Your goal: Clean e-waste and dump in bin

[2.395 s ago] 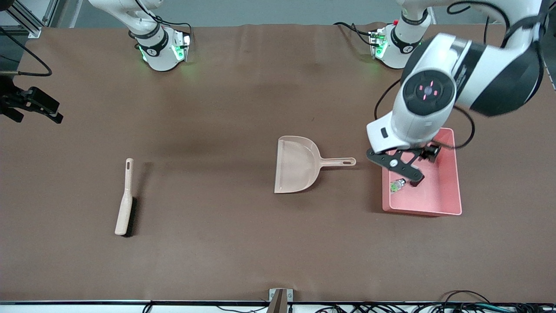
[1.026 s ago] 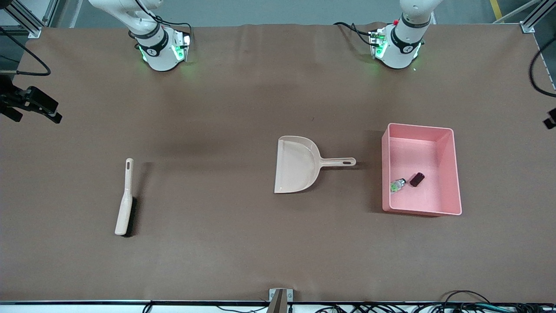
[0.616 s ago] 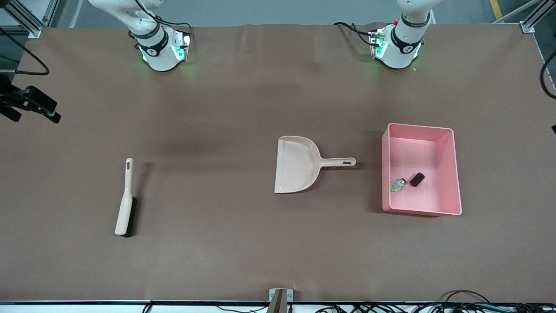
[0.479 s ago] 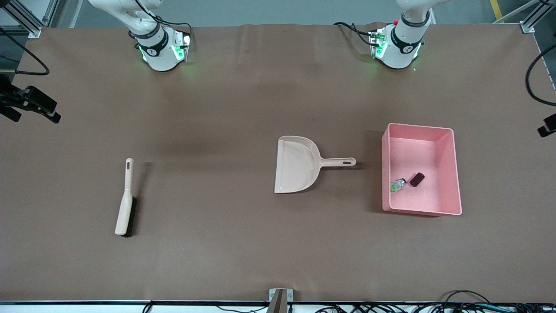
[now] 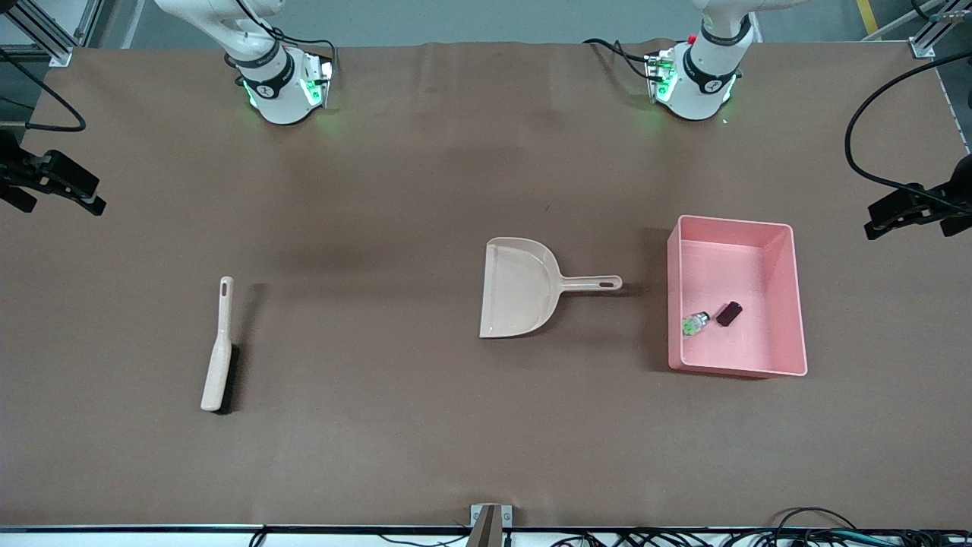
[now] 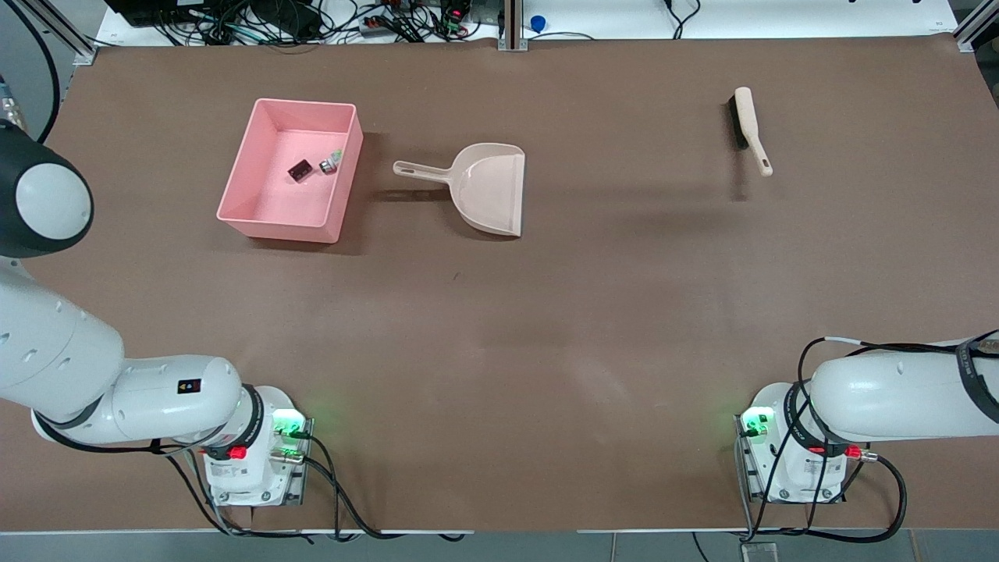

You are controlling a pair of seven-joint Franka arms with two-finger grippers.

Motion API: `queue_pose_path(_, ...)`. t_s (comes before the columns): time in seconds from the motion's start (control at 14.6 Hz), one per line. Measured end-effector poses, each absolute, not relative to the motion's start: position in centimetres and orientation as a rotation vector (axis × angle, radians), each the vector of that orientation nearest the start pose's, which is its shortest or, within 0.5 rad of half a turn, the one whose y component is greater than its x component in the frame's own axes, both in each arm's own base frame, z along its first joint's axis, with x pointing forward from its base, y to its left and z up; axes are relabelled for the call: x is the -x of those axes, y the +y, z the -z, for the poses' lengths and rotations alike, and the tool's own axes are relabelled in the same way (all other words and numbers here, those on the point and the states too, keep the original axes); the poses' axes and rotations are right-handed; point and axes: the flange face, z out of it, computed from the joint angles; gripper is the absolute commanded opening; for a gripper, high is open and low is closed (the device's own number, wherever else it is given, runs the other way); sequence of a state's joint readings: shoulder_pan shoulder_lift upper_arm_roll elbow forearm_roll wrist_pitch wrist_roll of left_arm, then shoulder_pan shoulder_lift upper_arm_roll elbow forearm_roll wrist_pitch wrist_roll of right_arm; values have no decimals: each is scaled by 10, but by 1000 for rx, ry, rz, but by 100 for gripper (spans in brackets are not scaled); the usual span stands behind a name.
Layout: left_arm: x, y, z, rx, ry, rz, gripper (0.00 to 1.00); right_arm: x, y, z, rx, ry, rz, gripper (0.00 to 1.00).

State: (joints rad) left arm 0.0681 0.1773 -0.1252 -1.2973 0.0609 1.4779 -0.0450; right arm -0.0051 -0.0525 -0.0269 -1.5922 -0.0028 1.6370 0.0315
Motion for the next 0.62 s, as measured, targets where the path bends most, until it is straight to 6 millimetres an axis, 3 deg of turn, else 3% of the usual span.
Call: queue_pose_path(0.62,-598,-47,-636,3096,12,-9,100,-544,-20,-648,3138,107,133,100)
